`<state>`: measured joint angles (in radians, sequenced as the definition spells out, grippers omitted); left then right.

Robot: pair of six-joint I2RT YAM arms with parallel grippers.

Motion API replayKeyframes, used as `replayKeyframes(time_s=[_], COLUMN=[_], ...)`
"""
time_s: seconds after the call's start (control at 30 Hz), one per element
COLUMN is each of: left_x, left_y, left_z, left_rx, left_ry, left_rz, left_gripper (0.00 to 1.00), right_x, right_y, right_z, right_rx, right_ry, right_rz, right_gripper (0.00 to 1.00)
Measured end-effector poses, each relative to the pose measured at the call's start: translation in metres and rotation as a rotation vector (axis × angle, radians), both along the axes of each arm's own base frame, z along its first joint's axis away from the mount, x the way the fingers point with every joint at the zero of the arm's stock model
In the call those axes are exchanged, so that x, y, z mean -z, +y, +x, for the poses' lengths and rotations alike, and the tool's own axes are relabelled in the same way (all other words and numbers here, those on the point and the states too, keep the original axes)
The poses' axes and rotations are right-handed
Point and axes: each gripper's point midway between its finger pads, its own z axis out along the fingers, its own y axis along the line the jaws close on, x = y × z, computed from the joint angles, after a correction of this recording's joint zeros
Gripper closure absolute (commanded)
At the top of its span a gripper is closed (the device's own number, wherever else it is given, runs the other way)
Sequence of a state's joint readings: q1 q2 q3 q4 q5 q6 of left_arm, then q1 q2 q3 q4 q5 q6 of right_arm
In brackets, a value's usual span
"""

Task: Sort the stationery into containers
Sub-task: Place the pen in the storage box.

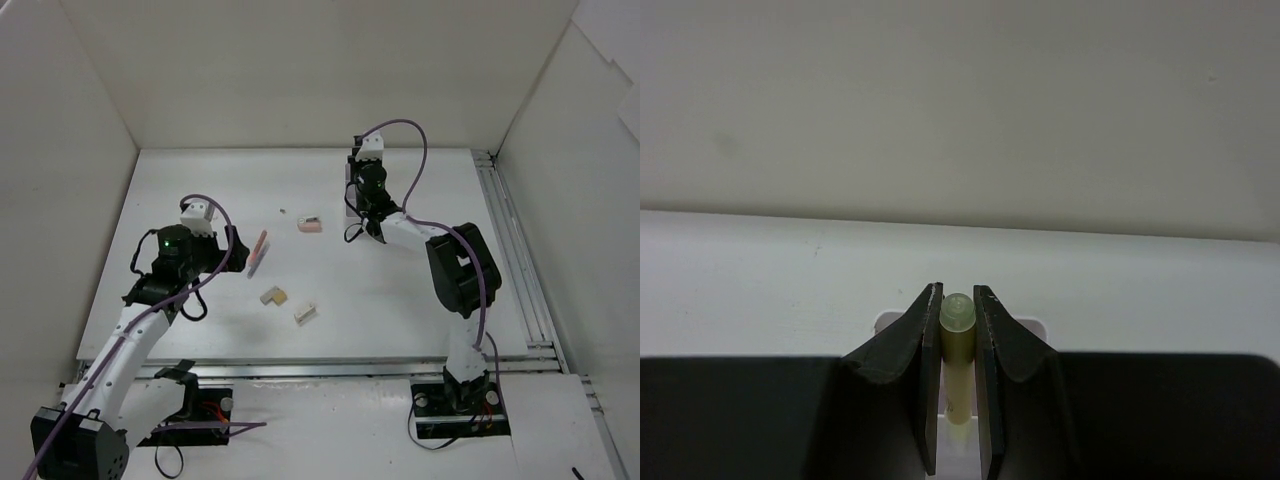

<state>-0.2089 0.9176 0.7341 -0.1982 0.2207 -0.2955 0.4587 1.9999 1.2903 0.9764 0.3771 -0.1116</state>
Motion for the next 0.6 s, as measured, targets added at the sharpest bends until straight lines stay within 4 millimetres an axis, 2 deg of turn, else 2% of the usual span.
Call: replayKeyframes(time_s=[0.13,0.37,0.6], left_x=[0.008,0.017,0.021], left_y=[0.0,-0.003,-0.002], left_z=[0.004,0.008,0.012], left_rx=[0.008,0.026,0.027], left_ry=[0.029,0.062,0.071], left_rz=[-0.011,-0.026,-0.034], left_gripper=[0.0,0.0,0.0], right_x=[-0.01,-0.041,-0.043], right_y=[0.0,-0.004,-0.011], right_z=[-0.001,-0.004,-0.001], right_rx=[-0.001,0.002,0.011], right_ry=[-0.021,-0.087,-0.098], right_rz=[0.017,0.053,0.08], right_gripper=[1.0,1.0,1.0])
